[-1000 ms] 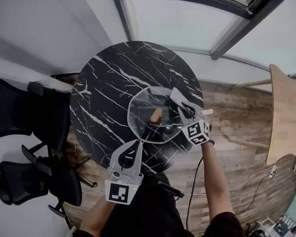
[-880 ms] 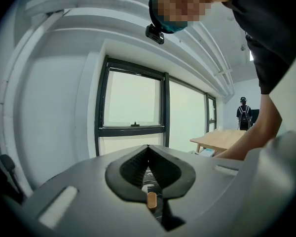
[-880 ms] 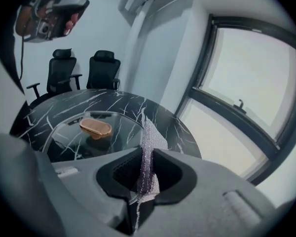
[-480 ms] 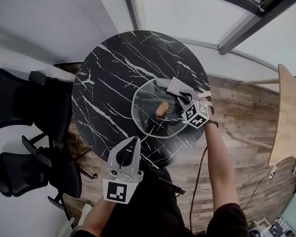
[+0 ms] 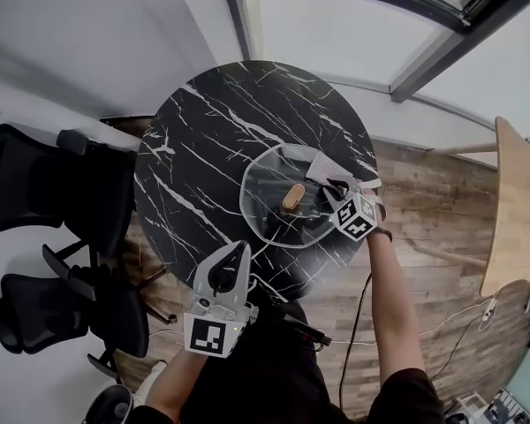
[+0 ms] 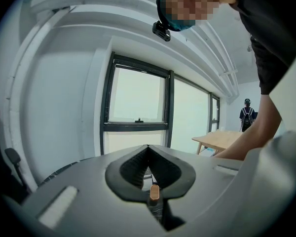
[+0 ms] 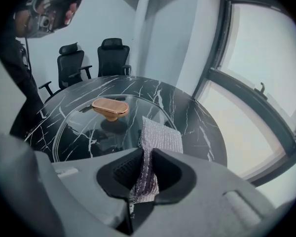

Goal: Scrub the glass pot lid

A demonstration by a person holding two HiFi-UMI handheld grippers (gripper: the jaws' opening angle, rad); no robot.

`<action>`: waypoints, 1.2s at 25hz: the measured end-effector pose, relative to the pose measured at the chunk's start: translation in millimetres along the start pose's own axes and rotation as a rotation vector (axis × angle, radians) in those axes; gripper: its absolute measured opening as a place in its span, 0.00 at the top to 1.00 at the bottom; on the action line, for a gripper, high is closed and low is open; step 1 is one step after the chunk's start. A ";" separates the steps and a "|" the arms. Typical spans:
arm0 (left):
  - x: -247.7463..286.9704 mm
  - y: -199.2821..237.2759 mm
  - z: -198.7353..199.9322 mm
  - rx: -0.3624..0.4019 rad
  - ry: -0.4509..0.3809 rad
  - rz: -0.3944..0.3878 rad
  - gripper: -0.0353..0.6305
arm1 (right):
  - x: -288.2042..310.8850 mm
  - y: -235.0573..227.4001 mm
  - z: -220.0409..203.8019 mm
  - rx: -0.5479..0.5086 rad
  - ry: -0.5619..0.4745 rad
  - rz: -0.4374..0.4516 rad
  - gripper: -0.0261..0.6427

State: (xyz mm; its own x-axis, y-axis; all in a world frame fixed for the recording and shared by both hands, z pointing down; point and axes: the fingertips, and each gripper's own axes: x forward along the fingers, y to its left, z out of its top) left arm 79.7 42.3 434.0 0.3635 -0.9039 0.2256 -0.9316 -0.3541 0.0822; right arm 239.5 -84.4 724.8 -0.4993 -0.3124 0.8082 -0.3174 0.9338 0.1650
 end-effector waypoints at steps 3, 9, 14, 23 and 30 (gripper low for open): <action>-4.8 2.7 1.9 -0.005 -0.002 0.002 0.94 | -5.0 11.5 -0.5 0.016 0.007 -0.005 0.87; -14.2 2.9 6.4 -0.016 0.005 -0.010 0.94 | -14.2 39.3 -3.9 0.080 0.021 -0.028 0.86; -23.9 4.1 14.2 -0.006 -0.018 -0.023 0.94 | -19.8 61.2 -8.8 0.140 0.035 -0.043 0.87; -43.9 1.8 23.0 -0.004 -0.040 -0.030 0.94 | -25.0 96.0 -6.5 0.216 0.082 -0.066 0.87; -54.1 3.7 20.7 0.008 -0.045 -0.022 0.94 | -21.3 115.8 6.2 0.277 0.064 -0.058 0.87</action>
State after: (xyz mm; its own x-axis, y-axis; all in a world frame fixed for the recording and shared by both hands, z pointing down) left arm 56.7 84.9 402.1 0.3842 -0.9055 0.1802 -0.9232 -0.3761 0.0788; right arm 208.5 29.4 723.2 -0.4244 -0.3443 0.8375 -0.5564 0.8288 0.0588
